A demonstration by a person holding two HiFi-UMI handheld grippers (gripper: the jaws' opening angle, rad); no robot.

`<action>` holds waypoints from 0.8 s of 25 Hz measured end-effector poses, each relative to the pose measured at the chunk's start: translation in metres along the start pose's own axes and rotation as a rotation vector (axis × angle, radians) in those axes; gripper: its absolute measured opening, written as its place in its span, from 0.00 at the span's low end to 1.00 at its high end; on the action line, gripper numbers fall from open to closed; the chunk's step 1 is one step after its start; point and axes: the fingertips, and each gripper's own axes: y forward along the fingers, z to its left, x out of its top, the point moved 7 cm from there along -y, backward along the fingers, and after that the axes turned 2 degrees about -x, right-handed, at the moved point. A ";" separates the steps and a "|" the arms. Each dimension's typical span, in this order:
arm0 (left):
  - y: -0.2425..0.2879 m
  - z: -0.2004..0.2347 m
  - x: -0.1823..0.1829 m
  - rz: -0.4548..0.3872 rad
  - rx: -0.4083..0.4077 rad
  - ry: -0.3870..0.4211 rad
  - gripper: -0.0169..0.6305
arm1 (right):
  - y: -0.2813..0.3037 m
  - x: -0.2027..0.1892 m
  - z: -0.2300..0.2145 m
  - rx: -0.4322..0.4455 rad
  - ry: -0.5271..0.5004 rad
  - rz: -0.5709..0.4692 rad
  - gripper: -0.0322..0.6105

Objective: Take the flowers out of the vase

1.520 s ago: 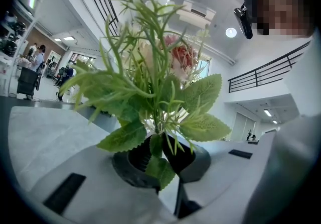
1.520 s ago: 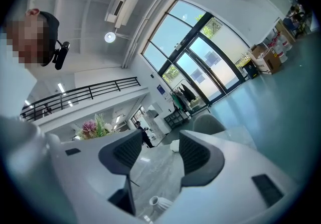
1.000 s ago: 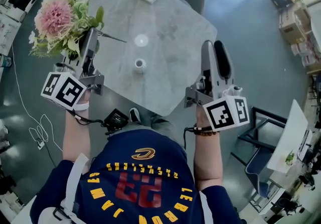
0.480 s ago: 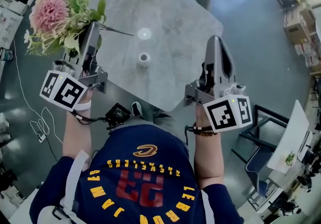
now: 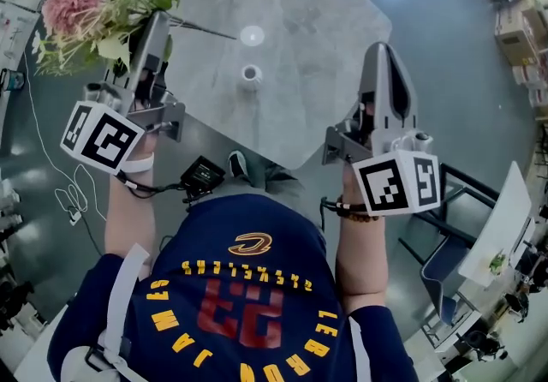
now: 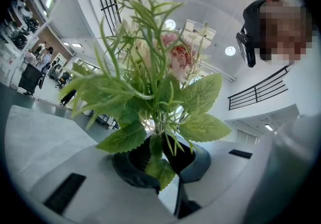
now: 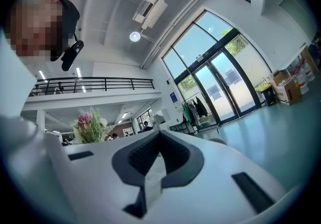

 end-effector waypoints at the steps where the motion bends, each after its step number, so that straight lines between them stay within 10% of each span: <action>1: 0.001 0.000 0.000 -0.003 -0.002 0.001 0.09 | 0.000 0.002 0.000 0.006 -0.003 -0.008 0.06; 20: -0.002 -0.001 0.001 0.003 -0.013 -0.004 0.09 | -0.004 0.000 0.010 0.035 -0.007 -0.006 0.06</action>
